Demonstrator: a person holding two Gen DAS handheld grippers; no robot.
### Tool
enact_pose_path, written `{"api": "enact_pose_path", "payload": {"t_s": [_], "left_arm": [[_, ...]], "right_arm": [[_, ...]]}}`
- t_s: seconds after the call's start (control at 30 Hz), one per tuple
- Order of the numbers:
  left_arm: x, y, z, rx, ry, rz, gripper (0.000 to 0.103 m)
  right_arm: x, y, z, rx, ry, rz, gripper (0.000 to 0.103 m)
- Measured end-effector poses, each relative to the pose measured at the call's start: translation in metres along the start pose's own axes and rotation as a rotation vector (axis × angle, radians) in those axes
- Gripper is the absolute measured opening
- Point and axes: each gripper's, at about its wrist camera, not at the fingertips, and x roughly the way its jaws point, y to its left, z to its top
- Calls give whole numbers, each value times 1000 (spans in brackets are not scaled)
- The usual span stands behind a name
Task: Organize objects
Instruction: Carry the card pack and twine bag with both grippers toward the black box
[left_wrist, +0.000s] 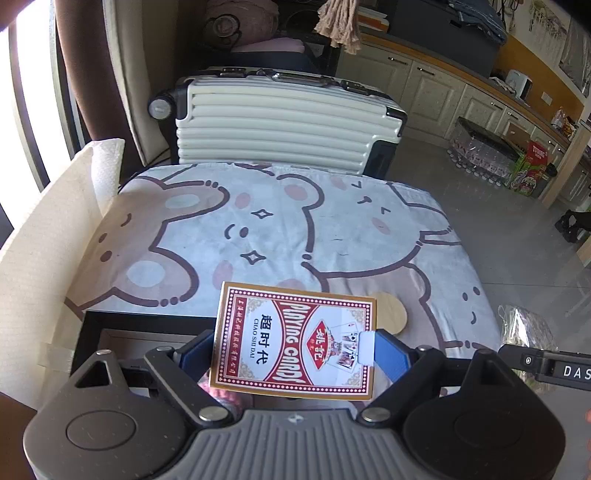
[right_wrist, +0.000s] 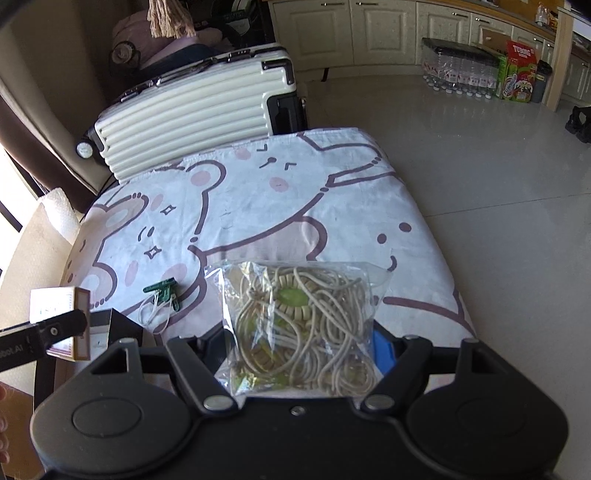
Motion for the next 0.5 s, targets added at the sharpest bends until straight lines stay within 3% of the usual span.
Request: {"api": "enact_pose_path", "payload": {"t_s": [0.5], "left_arm": [[-22,76,1,-74,-22,86,90]], "right_arm": [[16,78,5,-75,14,90,76]]}}
